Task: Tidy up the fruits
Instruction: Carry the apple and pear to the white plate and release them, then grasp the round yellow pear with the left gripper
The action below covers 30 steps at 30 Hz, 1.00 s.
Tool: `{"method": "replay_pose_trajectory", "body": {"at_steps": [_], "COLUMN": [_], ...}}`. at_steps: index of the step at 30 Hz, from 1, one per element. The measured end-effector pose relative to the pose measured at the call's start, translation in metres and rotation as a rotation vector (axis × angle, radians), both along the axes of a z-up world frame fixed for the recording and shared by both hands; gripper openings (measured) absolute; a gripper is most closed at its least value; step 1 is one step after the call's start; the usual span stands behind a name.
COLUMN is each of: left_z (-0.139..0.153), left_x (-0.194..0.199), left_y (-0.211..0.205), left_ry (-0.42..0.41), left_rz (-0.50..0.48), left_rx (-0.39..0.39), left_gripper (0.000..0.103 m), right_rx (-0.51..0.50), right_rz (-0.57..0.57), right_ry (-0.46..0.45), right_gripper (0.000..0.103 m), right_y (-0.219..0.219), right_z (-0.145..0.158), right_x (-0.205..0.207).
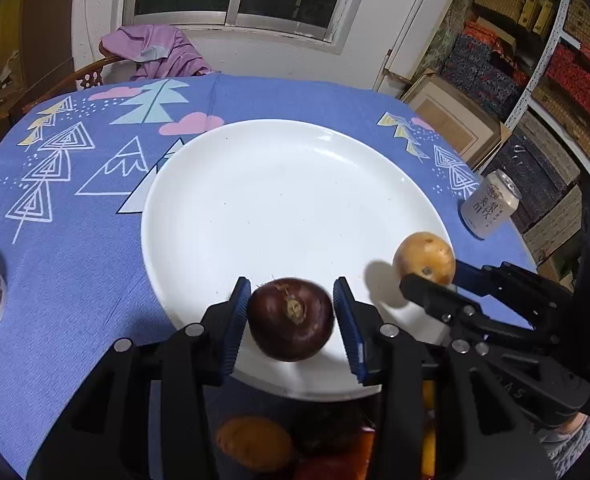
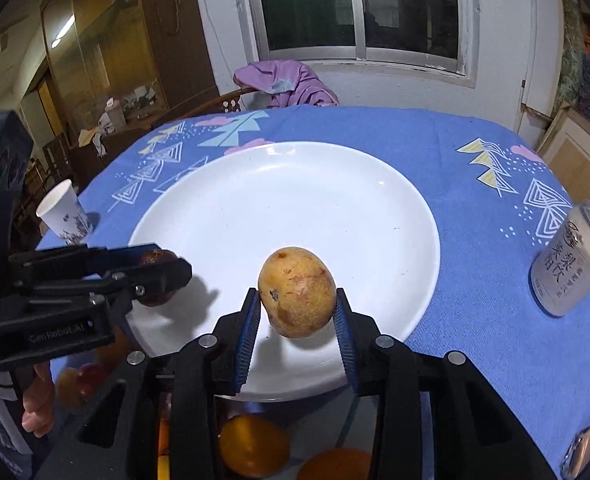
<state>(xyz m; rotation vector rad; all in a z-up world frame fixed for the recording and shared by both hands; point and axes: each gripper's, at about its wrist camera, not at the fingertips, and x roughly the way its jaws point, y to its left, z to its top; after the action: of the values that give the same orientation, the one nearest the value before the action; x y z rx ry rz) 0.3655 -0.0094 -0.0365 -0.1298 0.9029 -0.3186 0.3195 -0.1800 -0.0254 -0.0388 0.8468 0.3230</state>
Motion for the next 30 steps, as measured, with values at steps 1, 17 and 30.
{"method": "replay_pose_trajectory", "body": {"at_steps": [1, 17, 30], "left_z": [0.0, 0.026, -0.018], "left_x": [0.002, -0.078, -0.165], "left_y": [0.001, 0.068, 0.069], "left_ry": [-0.007, -0.078, -0.043], "left_rz": [0.002, 0.115, 0.095], "left_rx": [-0.009, -0.025, 0.082], "left_gripper": [0.058, 0.069, 0.07], "right_rx": [0.0, 0.132, 0.183], "right_rz": [0.003, -0.091, -0.188], "right_ry": [-0.001, -0.081, -0.108], "right_gripper": [0.043, 0.053, 0.069], "right_y": [0.0, -0.053, -0.108], "right_z": [-0.001, 0.04, 0.021], "right_x": [0.001, -0.063, -0.142]}}
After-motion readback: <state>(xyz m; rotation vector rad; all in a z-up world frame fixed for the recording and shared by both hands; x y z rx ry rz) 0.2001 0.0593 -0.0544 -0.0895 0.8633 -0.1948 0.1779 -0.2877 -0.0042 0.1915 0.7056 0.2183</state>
